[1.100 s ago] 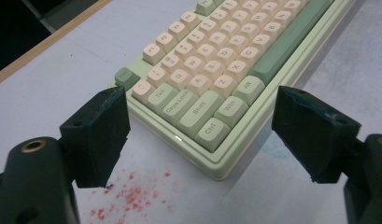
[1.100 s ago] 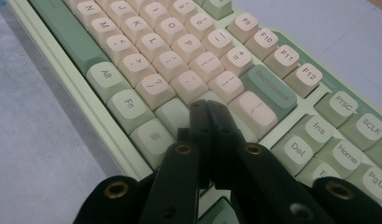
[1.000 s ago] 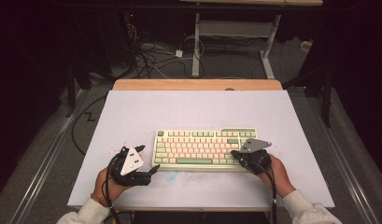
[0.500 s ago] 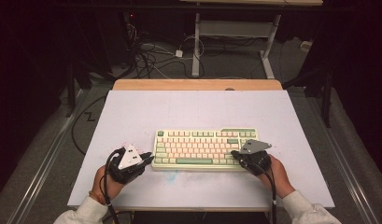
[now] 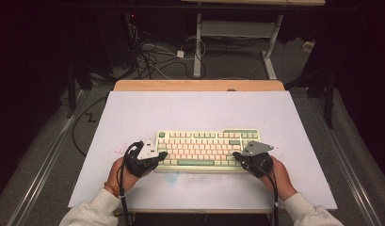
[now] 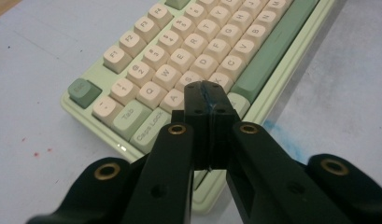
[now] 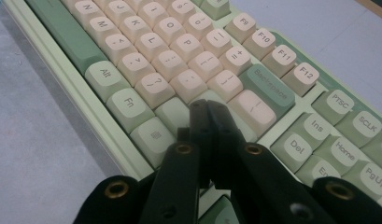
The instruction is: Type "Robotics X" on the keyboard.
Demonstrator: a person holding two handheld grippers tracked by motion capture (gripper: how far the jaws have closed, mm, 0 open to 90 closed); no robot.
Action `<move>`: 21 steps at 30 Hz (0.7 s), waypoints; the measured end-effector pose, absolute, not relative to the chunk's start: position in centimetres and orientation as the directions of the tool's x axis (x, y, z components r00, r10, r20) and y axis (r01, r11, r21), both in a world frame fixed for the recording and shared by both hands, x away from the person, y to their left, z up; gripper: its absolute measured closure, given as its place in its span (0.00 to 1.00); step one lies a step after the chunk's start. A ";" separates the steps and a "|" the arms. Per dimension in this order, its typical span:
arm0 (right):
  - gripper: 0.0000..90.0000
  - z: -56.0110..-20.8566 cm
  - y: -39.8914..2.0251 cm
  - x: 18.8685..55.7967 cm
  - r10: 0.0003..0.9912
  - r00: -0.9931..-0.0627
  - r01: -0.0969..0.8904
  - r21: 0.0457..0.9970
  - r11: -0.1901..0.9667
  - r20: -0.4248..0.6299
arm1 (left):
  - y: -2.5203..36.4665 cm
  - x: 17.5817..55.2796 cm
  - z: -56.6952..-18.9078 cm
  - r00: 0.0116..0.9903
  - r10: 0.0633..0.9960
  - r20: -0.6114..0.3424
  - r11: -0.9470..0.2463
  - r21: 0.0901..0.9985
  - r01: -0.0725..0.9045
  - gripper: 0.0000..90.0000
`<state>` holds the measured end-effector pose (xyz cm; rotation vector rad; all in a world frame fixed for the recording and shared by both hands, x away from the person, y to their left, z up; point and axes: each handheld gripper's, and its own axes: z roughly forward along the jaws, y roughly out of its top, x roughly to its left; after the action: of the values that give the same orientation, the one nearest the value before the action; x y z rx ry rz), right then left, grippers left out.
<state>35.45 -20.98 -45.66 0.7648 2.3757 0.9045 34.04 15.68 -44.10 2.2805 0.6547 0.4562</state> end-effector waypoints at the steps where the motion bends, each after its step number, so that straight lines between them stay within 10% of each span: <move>1: 1.00 -45.7 -21.0 35.4 0.645 -0.728 0.326 0.710 0.625 -0.234 | 15.4 34.2 -44.2 0.812 0.568 0.134 -0.626 0.711 0.320 0.97; 21: 1.00 -45.7 -21.0 35.4 0.643 -0.726 0.318 0.711 0.628 -0.244 | 12.0 36.4 -45.2 0.842 0.525 0.124 -0.664 0.678 0.314 0.97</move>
<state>35.35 -20.98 -45.73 0.7555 2.3684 0.9028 36.42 12.05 -45.18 2.3426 0.6089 0.4082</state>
